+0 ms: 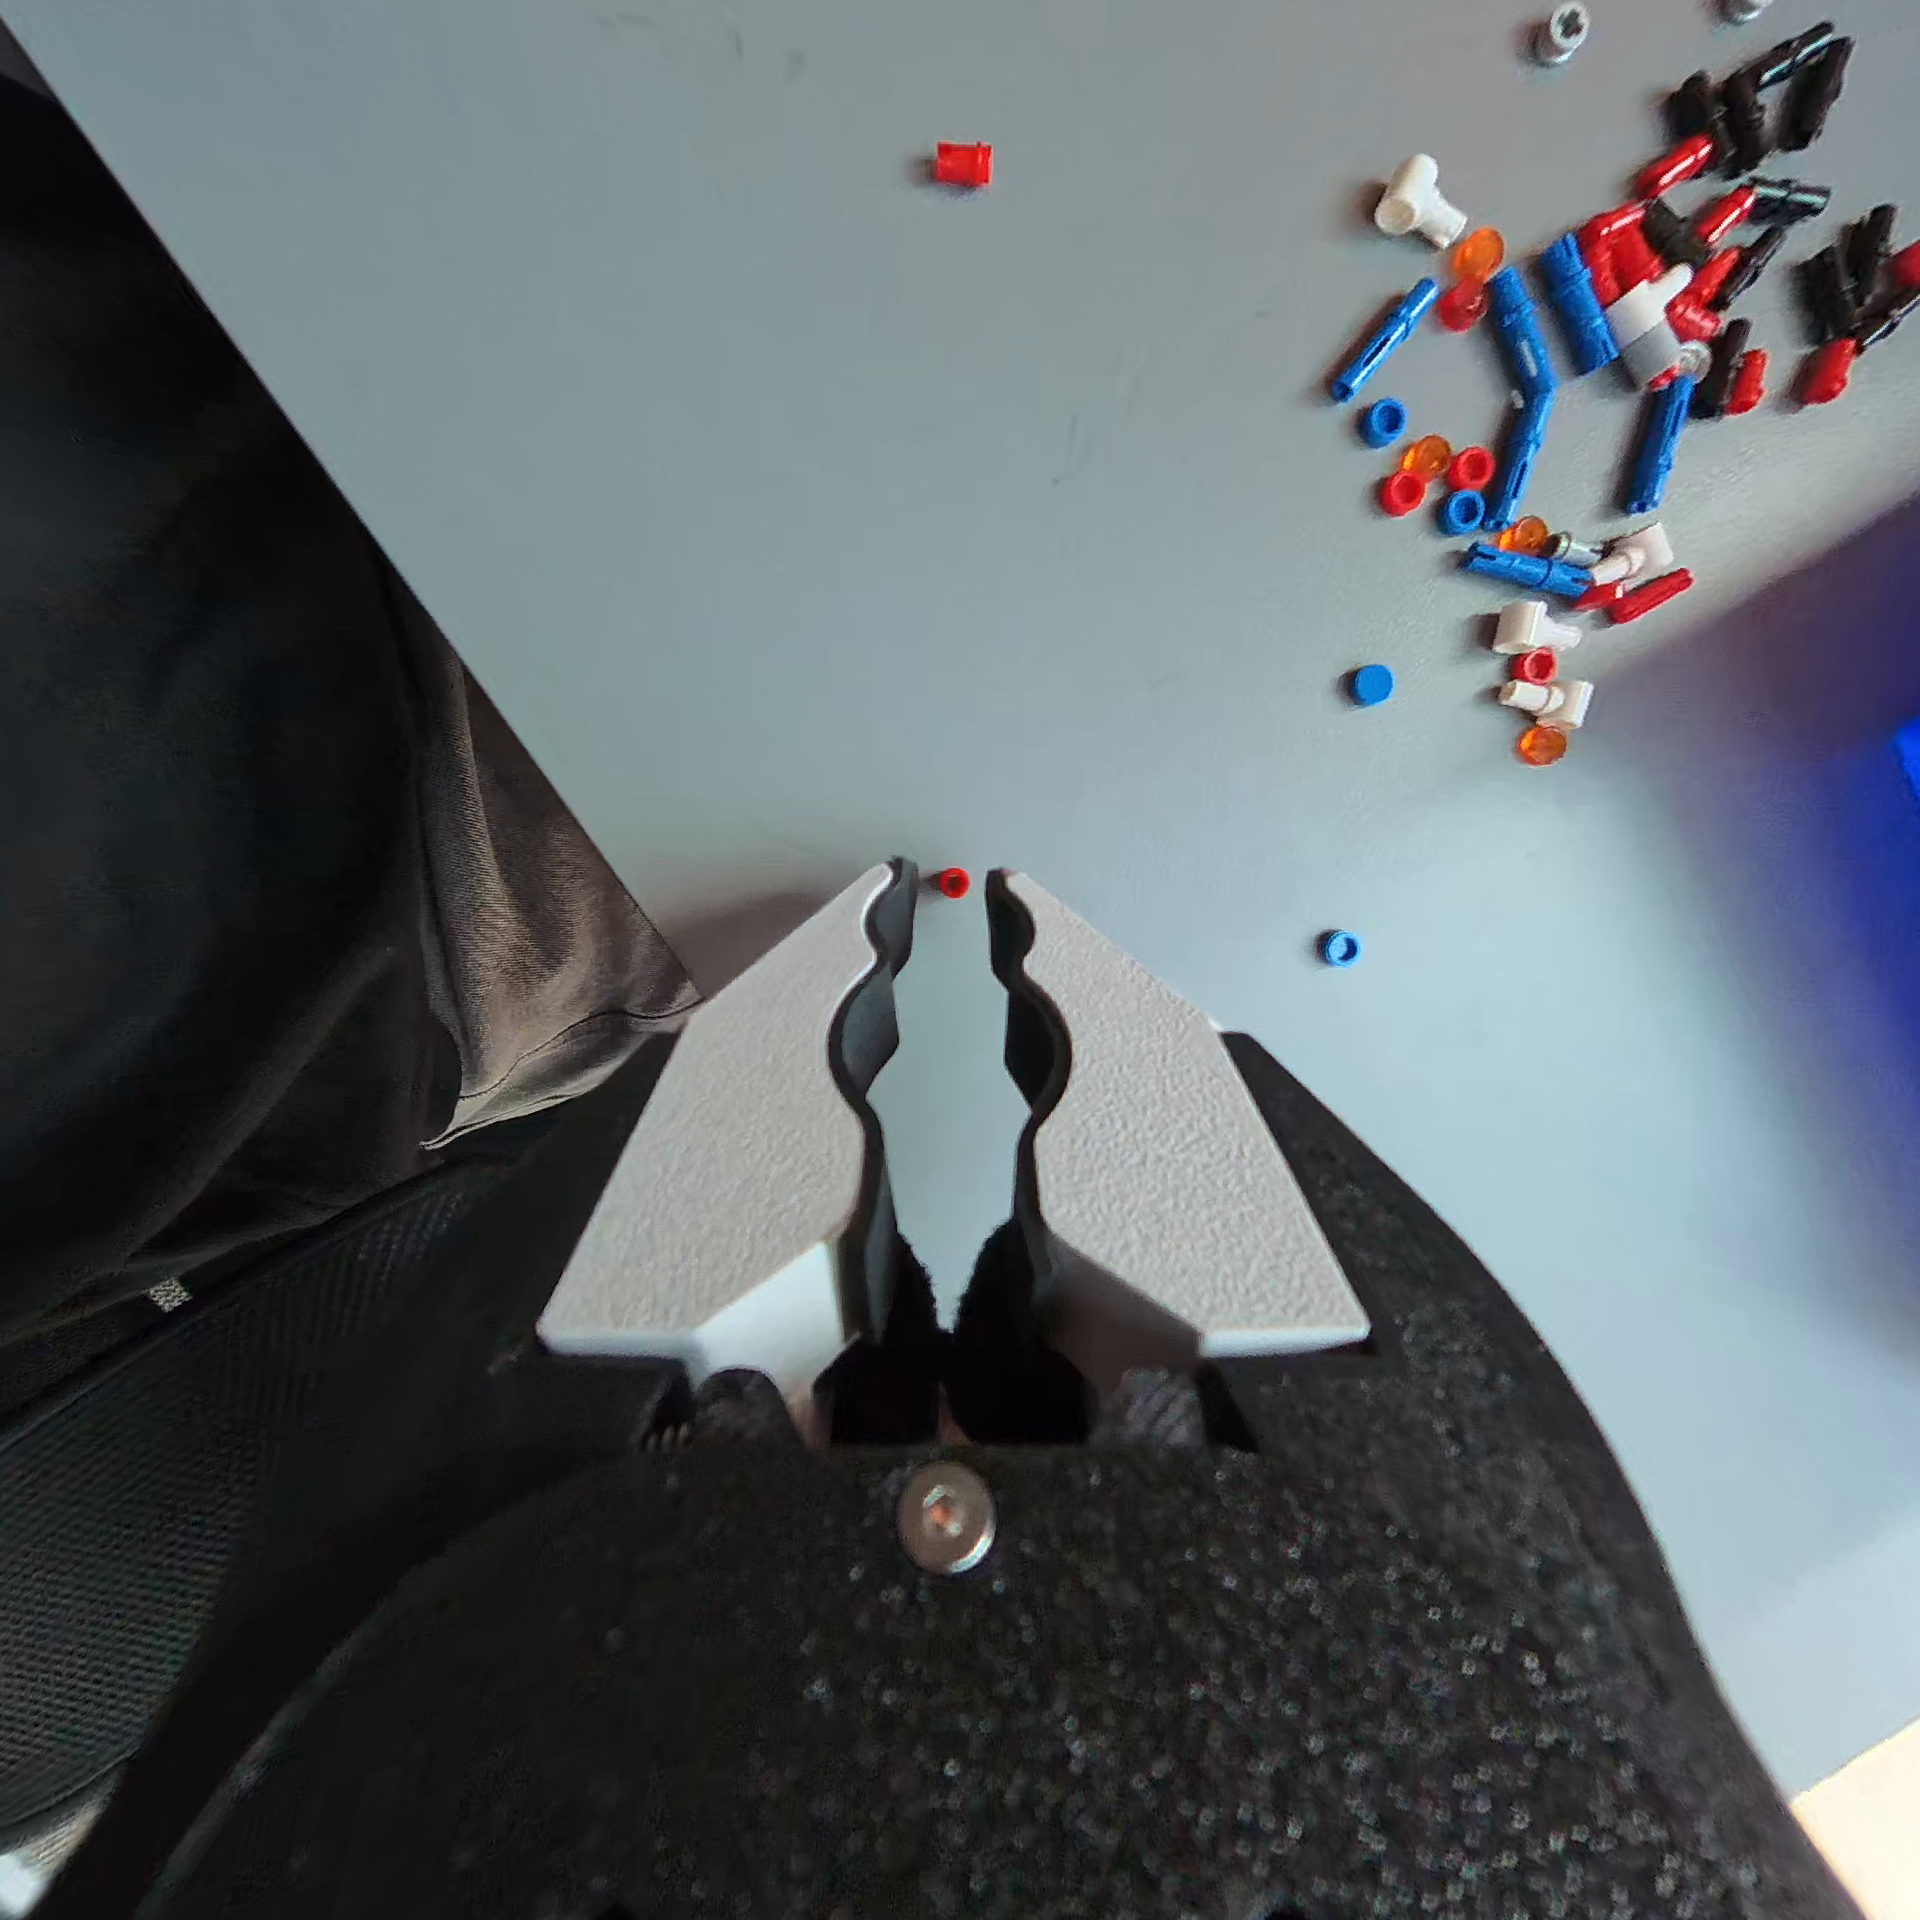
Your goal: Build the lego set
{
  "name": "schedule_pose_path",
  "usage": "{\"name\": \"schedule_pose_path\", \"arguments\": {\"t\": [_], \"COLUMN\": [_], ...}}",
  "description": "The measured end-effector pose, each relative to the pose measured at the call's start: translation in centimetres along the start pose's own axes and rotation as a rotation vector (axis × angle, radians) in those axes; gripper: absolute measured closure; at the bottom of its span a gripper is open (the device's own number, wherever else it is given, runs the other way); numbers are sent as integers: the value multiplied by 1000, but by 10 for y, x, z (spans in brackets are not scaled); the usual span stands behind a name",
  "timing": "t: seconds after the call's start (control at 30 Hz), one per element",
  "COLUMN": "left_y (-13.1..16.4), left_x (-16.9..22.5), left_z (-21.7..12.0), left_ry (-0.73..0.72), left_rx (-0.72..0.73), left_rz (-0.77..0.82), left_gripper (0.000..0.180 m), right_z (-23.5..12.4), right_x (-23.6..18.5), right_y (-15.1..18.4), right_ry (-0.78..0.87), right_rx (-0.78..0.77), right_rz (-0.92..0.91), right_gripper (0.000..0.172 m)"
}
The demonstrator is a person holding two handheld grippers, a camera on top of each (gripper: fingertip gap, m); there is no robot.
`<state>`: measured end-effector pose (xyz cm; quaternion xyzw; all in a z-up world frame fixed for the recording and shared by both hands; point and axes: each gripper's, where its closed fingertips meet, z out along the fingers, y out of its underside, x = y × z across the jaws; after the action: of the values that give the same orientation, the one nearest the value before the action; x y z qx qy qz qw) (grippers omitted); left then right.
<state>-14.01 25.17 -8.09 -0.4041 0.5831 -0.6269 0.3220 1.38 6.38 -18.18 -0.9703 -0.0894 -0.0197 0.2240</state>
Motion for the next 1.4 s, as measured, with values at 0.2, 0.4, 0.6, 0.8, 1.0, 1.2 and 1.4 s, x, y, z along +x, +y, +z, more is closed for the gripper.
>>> {"name": "schedule_pose_path", "arguments": {"t": [0.2,0.4,0.6,0.8,1.0,1.2,1.4], "left_y": [0,-1,-1,-1,1,-1,0], "left_x": [0,0,0,-3,-26,-26,-21], "left_z": [0,0,-1,0,3,2,3], "left_ry": [0,6,12,-3,-18,32,47], "left_rx": [1,3,6,4,26,59,46], "left_rz": [-3,-7,-10,-15,-319,-418,-401], "left_gripper": [175,175,175,175,175,175,175], "right_z": [4,6,6,-2,-39,-16,-7], "right_x": [1,3,2,0,-55,-89,-108], "right_y": [2,5,4,-15,-166,-243,-261], "right_ry": [1,14,1,19,147,317,293], "right_rx": [-41,-73,-77,-4,529,717,761], "right_rz": [-33,-41,-37,-52,-247,-305,-353], "right_gripper": [162,166,167,168,168,168,168]}}
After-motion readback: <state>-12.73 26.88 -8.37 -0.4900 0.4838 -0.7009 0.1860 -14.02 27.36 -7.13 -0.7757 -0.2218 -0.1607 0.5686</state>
